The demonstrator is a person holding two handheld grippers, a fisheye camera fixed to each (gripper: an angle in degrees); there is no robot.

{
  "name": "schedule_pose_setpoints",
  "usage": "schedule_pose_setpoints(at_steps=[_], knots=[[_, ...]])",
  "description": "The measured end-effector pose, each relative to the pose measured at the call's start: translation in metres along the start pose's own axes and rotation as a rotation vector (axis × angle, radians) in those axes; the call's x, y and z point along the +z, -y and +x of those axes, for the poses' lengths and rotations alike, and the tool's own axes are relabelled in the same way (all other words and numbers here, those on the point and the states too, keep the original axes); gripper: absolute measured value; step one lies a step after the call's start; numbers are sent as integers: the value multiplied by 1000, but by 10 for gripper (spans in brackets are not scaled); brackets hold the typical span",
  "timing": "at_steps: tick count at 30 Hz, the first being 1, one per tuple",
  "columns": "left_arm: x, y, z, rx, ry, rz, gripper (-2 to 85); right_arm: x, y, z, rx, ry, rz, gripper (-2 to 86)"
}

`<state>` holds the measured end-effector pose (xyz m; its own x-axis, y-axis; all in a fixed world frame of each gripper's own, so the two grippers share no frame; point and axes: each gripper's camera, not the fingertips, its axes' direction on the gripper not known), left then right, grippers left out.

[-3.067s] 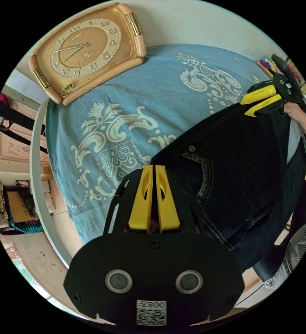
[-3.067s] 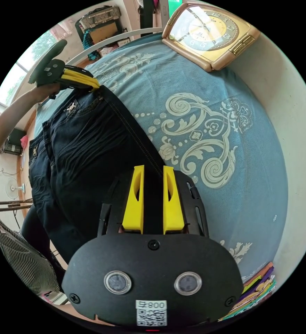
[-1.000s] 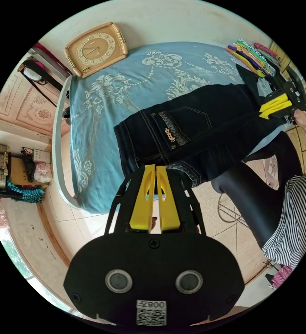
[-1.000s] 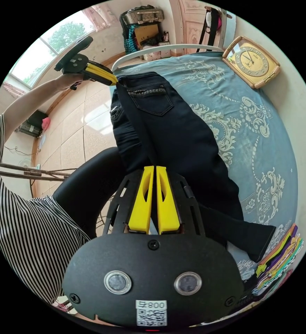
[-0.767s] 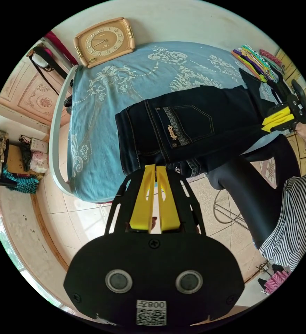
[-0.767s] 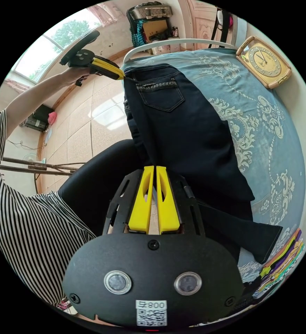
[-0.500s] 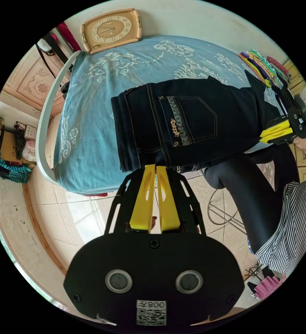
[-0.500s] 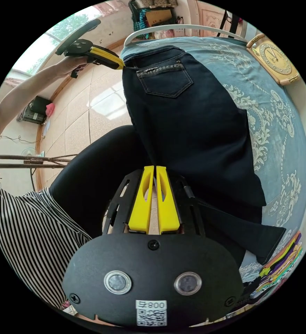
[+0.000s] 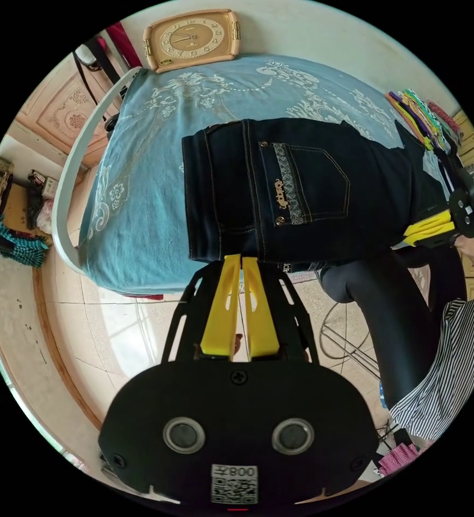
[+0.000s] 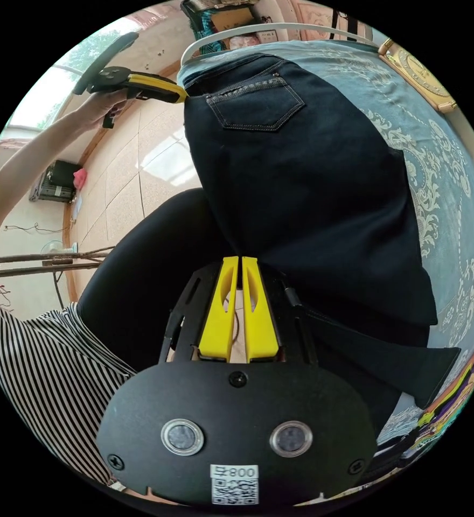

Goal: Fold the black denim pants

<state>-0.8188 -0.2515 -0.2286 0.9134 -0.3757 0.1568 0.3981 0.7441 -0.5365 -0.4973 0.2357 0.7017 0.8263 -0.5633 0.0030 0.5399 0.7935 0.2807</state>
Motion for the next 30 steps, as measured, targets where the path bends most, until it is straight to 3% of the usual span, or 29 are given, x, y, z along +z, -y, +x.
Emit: schedule_pose_setpoints(at_steps=[6,11,13,17,21,25,30], knots=[[-31,-34,-4,-114,-3,48,3,17,-23,21,51,50,26,14],[-82,-58,33,-162,-194,297,1,27,-48,39,81,88,69,19],[-77,-49,59,-123,-266,291,0,30,-62,49,103,117,96,21],[-41,-22,102,-88,-179,94,0,28,-90,69,160,213,156,19],[-51,-17,100,-129,-238,96,0,9,-136,95,232,277,275,7],[-78,-9,111,-128,-216,97,0,-2,-191,141,393,204,360,3],[-132,9,149,-79,-228,224,1,37,-232,186,519,179,259,2]])
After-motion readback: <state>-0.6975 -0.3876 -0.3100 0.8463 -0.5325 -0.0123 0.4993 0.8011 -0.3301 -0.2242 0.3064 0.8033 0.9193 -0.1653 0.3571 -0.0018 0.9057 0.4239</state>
